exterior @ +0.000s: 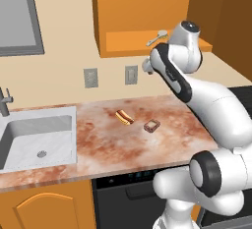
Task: Pick the bar soap and dish brush from the cabinet and place them on the counter.
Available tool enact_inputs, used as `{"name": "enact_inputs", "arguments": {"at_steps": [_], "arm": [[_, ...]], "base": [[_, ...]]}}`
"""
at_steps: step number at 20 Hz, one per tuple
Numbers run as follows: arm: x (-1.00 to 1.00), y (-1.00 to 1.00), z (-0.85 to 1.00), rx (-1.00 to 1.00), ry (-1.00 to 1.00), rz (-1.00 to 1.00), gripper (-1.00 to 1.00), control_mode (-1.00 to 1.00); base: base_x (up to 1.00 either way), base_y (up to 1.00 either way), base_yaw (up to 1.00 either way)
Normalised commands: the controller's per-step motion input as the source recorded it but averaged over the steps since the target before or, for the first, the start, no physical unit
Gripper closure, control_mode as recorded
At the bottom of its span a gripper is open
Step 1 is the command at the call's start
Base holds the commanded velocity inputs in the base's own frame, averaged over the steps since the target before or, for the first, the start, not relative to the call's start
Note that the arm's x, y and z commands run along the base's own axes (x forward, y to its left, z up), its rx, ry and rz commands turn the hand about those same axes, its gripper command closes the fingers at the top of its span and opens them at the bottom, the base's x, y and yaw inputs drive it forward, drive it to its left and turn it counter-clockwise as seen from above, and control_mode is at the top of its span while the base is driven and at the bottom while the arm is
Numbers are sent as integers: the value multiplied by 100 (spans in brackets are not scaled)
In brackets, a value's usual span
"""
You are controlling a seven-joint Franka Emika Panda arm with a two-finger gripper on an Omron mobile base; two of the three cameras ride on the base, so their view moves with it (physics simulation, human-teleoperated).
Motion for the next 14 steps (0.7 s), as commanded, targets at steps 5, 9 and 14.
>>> {"name": "enact_inputs", "arguments": {"at_steps": [5,9,14], "arm": [[13,2,23,-5,-1,-18,-100,-100],[1,0,35,-1,-2,-17,-100,-100],[0,0,41,0,-2,-13,-100,-100]], "base": [[0,0,0],[0,0,0],[0,0,0]]}}
